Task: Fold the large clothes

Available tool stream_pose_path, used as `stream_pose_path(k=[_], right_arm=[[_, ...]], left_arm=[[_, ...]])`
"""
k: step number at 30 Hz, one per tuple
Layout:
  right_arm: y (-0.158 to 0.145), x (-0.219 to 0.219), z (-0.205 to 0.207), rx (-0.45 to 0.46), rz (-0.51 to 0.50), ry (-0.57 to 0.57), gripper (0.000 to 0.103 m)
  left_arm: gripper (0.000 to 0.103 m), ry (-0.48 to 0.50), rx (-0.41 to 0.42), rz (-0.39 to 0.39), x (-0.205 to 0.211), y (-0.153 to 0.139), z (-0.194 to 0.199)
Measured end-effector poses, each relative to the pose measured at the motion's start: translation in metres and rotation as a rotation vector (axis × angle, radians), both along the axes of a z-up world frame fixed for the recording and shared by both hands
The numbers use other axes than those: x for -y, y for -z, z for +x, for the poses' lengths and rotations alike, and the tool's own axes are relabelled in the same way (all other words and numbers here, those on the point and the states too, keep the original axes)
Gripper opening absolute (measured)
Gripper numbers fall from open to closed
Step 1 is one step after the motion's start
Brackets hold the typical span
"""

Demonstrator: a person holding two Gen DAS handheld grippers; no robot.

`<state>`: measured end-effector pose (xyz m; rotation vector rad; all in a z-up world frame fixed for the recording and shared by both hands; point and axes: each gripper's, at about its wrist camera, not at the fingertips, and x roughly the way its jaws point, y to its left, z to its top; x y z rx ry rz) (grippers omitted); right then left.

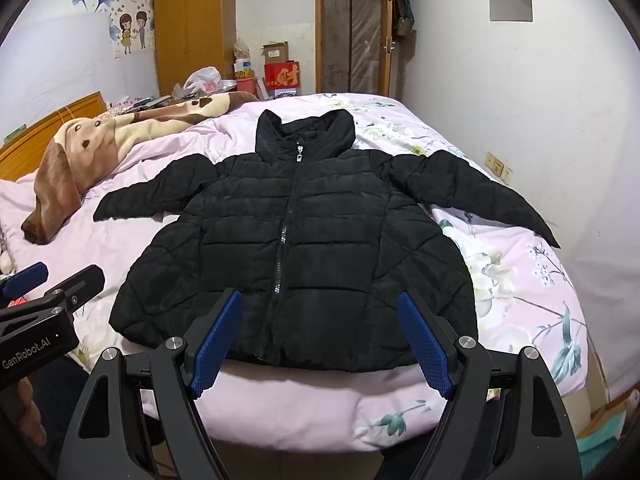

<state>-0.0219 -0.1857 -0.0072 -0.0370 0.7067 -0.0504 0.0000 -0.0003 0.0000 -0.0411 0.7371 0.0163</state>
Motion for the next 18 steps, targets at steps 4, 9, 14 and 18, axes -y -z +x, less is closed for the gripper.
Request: stream_pose_path(k=[4, 9, 14, 18], right_arm=[[-0.0004, 0.0004, 0.0001, 0.000, 0.000, 0.000, 0.080], [0.0003, 0.0000, 0.0004, -0.002, 0.000, 0.000, 0.080], [0.0005, 0.0002, 0.0006, -0.002, 0.000, 0.000, 0.080], [0.0005, 0.0002, 0.0009, -0.003, 0.000, 0.001, 0.080]], left_arm=[[0.094, 0.000, -0.004, 0.001, -0.0005, 0.0008, -0.0010], [0.094, 0.000, 0.001, -0.004, -0.0011, 0.0008, -0.0027], [0.094, -0.001, -0.003, -0.001, -0.0002, 0.0005, -0.0018], [0.094, -0.003, -0.003, 0.000, -0.0003, 0.0004, -0.0030]])
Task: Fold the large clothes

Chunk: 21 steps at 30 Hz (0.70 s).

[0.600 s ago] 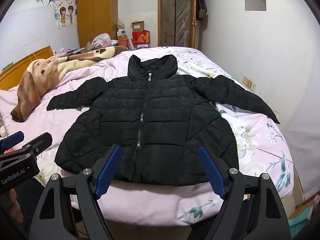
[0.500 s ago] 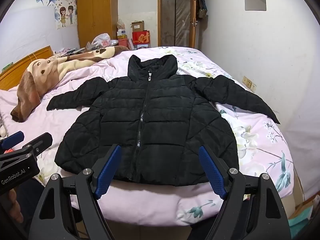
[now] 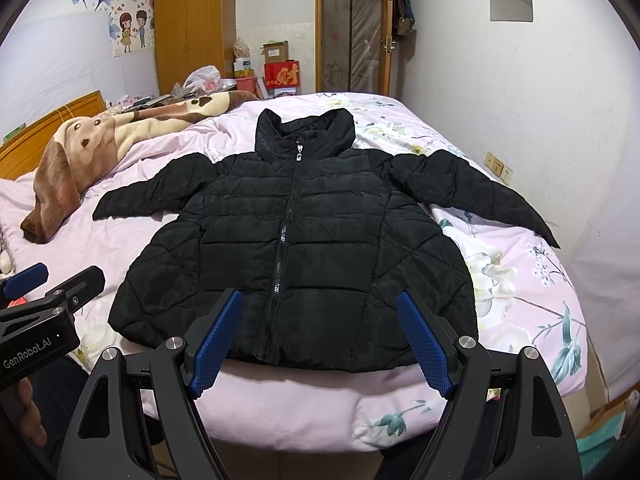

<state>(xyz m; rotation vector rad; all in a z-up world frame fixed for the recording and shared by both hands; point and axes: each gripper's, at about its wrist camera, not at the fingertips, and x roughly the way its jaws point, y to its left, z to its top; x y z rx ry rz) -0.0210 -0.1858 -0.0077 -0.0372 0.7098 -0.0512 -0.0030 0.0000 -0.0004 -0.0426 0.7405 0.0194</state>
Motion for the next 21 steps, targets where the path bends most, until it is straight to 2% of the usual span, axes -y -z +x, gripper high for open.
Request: stream_pose_path(k=[2, 14, 21], right_arm=[[0.001, 0.000, 0.000, 0.000, 0.000, 0.000, 0.080], [0.006, 0.003, 0.002, -0.008, -0.001, 0.001, 0.080], [0.007, 0.000, 0.010, -0.025, -0.013, 0.006, 0.080]], left_arm=[[0.094, 0.001, -0.001, 0.000, -0.010, 0.002, 0.002], [0.094, 0.001, -0.003, -0.008, -0.006, 0.012, 0.002], [0.094, 0.003, -0.023, -0.038, -0.013, 0.019, 0.014]])
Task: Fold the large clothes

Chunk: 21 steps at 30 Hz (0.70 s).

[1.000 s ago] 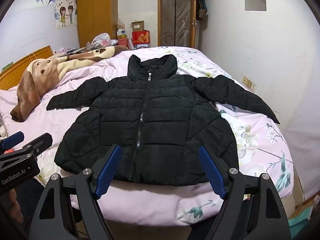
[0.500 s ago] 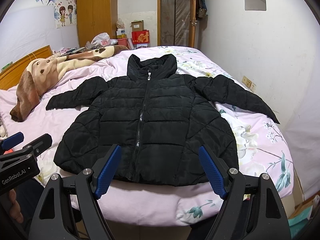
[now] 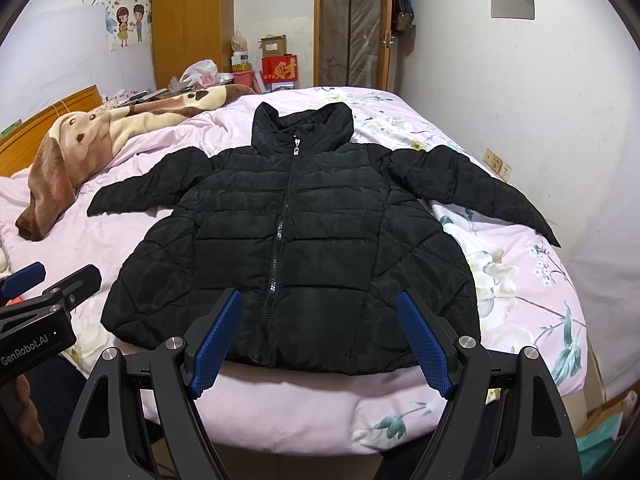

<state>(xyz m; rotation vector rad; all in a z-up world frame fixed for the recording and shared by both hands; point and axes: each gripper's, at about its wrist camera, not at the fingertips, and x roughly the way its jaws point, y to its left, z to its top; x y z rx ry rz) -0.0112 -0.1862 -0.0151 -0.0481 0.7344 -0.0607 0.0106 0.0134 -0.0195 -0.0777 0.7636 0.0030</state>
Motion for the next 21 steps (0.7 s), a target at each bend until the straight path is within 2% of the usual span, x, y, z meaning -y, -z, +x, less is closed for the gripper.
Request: stream_pose_path(k=[8, 13, 16, 19, 21], right_arm=[[0.006, -0.002, 0.020, -0.026, 0.000, -0.005, 0.080], [0.008, -0.011, 0.049, -0.020, 0.019, -0.051, 0.080], [0.007, -0.020, 0.072, -0.004, 0.029, -0.089, 0.080], [0.006, -0.030, 0.099, 0.016, 0.035, -0.139, 0.080], [0.007, -0.038, 0.120, 0.024, 0.049, -0.182, 0.080]], left_arm=[[0.094, -0.001, -0.037, -0.069, -0.024, 0.000, 0.030], [0.094, -0.054, -0.038, -0.032, -0.067, 0.004, 0.068], [0.094, -0.117, -0.066, -0.076, -0.107, 0.011, 0.097], [0.094, -0.166, -0.043, -0.098, -0.141, 0.013, 0.123], [0.094, -0.178, -0.048, -0.188, -0.173, 0.015, 0.142]])
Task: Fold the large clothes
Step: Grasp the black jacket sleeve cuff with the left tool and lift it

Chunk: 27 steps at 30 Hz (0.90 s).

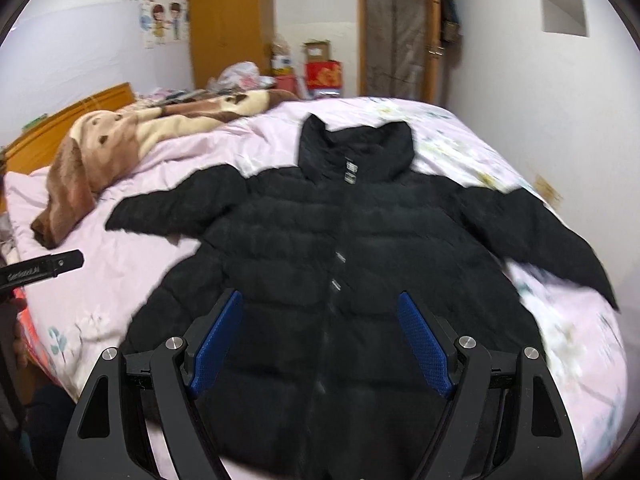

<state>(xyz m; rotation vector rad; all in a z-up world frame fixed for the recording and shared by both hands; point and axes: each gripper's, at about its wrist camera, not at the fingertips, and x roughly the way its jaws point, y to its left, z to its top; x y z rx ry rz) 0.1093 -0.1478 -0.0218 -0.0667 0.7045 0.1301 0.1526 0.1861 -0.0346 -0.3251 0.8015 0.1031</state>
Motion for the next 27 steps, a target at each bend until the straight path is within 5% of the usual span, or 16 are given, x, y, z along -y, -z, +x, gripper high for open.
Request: stream_pose_path(k=[3, 10, 15, 18, 27], right_arm=[[0.005, -0.017, 0.035, -0.020, 0.006, -0.040, 0.080], [0.025, -0.059, 0.098, -0.065, -0.023, -0.126, 0.080], [0.043, -0.087, 0.128, -0.090, -0.048, -0.190, 0.080], [0.054, -0.103, 0.145, -0.097, -0.072, -0.223, 0.080], [0.079, -0.133, 0.182, -0.117, -0.103, -0.262, 0.080]], left_arm=[[0.094, -0.066, -0.074, 0.041, -0.029, 0.008, 0.025], [0.094, -0.151, -0.138, -0.064, -0.109, 0.044, 0.095], [0.094, -0.225, -0.163, -0.244, -0.159, 0.089, 0.151], [0.094, -0.272, -0.168, -0.215, -0.175, 0.104, 0.175], [0.094, -0.452, -0.237, -0.299, -0.220, 0.161, 0.231]])
